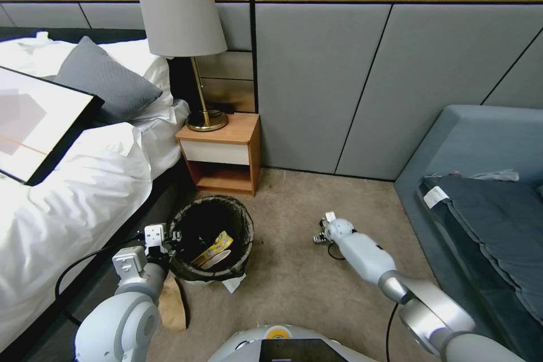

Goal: Pick up the trash bin, then pick up the garbage from the floor and place it into the trash bin.

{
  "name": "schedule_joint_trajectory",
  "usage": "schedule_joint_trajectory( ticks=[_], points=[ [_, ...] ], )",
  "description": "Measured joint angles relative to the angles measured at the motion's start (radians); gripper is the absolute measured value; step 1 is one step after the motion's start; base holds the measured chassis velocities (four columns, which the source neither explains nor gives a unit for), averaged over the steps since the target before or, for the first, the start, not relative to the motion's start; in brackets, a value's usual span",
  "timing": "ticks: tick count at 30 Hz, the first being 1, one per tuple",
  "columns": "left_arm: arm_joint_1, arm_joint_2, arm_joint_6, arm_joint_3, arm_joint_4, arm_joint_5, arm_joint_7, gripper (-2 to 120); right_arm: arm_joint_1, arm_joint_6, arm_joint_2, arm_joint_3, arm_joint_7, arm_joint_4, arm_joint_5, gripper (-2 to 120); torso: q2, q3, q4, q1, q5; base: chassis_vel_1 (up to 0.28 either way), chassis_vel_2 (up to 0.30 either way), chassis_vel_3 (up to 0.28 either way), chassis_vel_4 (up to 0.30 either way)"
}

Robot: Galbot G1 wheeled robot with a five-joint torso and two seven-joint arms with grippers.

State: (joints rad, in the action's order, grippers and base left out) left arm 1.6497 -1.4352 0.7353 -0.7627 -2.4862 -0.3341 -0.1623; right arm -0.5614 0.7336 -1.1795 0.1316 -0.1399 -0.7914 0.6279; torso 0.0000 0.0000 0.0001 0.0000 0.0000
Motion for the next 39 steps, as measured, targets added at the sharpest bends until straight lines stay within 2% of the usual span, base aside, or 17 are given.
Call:
schedule_joint_trajectory(
  ticks=[4,9,24,31,32,33,35,36,39],
  points=[
    [0.002,0.001,0.000,-0.003,-0.001,0.001,0.001,4,-0.003,-0.004,0.017,-0.007,0.002,0.004,-0.003,100,0.000,0.000,0.0003,0.000,0.0004,0.000,0.000,0.000,0.000],
    [-0.004,-0.003,0.000,0.002,0.003,0.005,0.001,4,-0.004,-0.009,0.038,-0.008,0.006,0.005,-0.003,100,0.000,0.000,-0.0006,0.000,-0.0002,0.000,0.000,0.000,0.000],
    [-0.001,-0.006,0.000,0.006,0.006,0.014,0.005,4,0.025,-0.032,0.026,-0.004,0.018,0.042,-0.032,100,0.000,0.000,0.0000,0.000,0.0000,0.000,0.000,0.000,0.000],
    [0.000,-0.007,0.000,0.009,0.004,0.017,0.009,4,0.028,-0.044,0.022,-0.005,0.033,0.042,-0.045,73,0.000,0.000,-0.0001,0.000,0.0000,0.000,0.000,0.000,0.000],
    [0.000,-0.007,0.000,0.009,0.004,0.017,0.009,4,0.028,-0.044,0.022,-0.005,0.033,0.042,-0.045,73,0.000,0.000,-0.0001,0.000,0.0000,0.000,0.000,0.000,0.000],
    [-0.001,-0.006,0.000,0.009,0.004,0.018,0.009,4,0.028,-0.046,0.023,-0.005,0.036,0.042,-0.047,67,0.000,0.000,0.0000,0.000,0.0000,0.000,0.000,0.000,0.000],
    [-0.001,-0.004,0.000,0.009,0.004,0.018,0.010,4,0.025,-0.048,0.025,-0.006,0.041,0.041,-0.053,59,0.000,0.000,-0.0001,0.000,-0.0001,0.000,0.000,0.000,0.000],
    [-0.001,-0.004,0.000,0.009,0.004,0.018,0.010,4,0.025,-0.048,0.025,-0.006,0.041,0.041,-0.053,59,0.000,0.000,-0.0001,0.000,-0.0001,0.000,0.000,0.000,0.000],
    [0.000,-0.001,0.000,0.007,0.003,0.018,0.010,4,0.020,-0.054,0.028,-0.007,0.048,0.041,-0.060,45,0.000,0.000,-0.0001,0.000,0.0000,0.000,0.000,0.000,0.000]
  ],
)
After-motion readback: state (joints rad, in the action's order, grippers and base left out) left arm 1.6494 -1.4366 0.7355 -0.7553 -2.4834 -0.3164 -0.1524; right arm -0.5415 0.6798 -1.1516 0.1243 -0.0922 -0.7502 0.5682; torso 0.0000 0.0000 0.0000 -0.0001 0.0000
